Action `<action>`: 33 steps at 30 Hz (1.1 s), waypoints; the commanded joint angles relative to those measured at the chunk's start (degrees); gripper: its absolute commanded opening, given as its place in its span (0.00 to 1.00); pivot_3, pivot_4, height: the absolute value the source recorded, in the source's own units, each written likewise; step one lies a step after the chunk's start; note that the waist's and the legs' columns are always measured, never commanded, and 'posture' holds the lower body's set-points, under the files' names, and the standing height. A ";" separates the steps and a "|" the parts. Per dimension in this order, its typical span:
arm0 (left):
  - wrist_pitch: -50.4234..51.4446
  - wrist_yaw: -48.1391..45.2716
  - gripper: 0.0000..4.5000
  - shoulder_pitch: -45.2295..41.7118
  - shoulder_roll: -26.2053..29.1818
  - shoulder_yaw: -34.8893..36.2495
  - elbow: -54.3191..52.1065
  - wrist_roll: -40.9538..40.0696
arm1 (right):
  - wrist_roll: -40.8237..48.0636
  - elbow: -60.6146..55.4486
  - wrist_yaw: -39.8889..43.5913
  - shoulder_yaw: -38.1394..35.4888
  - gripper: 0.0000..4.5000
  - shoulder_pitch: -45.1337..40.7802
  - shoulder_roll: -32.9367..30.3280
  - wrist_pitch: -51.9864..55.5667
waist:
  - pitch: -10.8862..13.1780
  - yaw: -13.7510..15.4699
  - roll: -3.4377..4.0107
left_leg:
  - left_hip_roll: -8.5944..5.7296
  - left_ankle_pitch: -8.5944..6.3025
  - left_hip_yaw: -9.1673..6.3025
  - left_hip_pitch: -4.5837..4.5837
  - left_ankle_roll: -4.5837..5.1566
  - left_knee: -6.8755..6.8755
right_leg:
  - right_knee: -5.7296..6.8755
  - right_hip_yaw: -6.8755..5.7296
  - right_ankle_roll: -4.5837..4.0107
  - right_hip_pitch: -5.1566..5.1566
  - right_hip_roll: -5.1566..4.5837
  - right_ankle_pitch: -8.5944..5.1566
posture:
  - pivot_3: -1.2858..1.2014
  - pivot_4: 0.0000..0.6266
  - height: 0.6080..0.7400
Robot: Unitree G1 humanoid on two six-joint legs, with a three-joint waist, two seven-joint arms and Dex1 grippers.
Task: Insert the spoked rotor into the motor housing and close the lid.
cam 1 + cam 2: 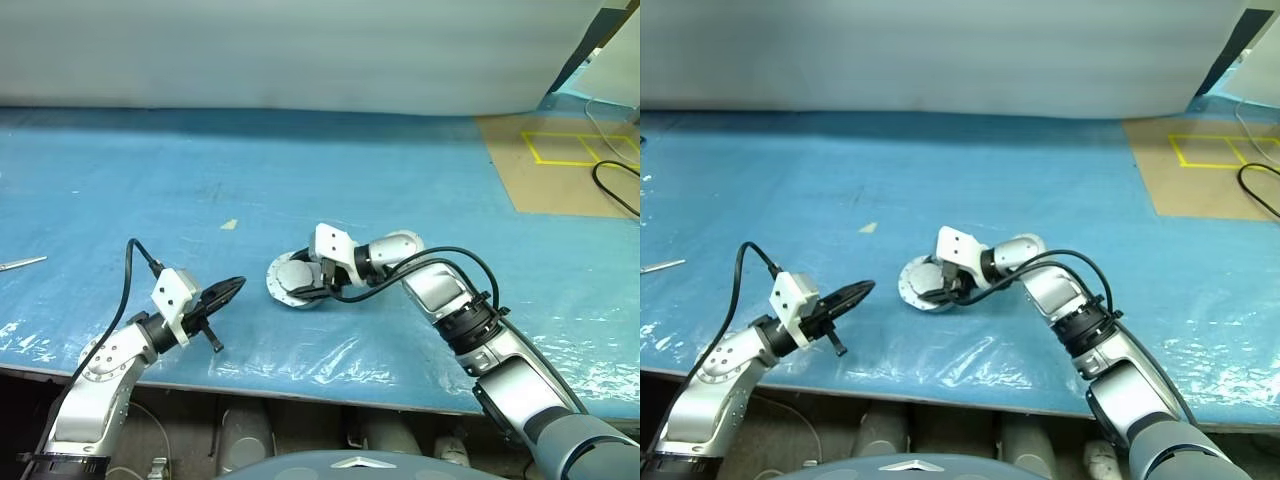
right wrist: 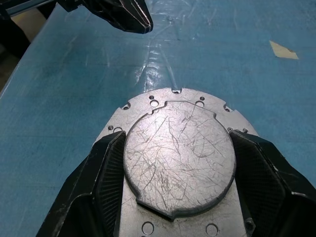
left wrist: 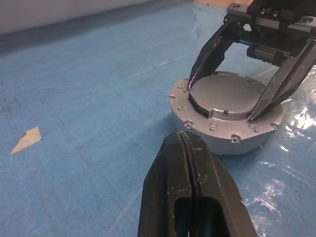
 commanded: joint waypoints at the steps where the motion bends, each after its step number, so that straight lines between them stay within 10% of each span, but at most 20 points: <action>1: -1.09 0.03 0.00 -0.62 -0.28 -0.17 -0.13 0.00 | 2.32 -1.10 0.66 -2.53 0.66 -0.96 0.05 2.95 | 0.00 0.05 0.00 | 0.00 0.00 0.00 0.00 0.00 0.00 | 0.00 0.00 0.00 0.00 0.00 0.00 | 0.52 0.24 1.00; 33: -1.24 0.42 0.00 -0.14 -0.96 -1.70 -1.07 0.32 | 0.55 -1.23 0.85 -0.49 0.66 1.93 -1.03 2.65 | 0.00 -0.14 0.00 | 0.02 -0.01 0.03 0.07 0.00 -0.09 | -0.05 0.01 -0.04 0.00 0.01 -0.03 | 0.52 0.24 1.00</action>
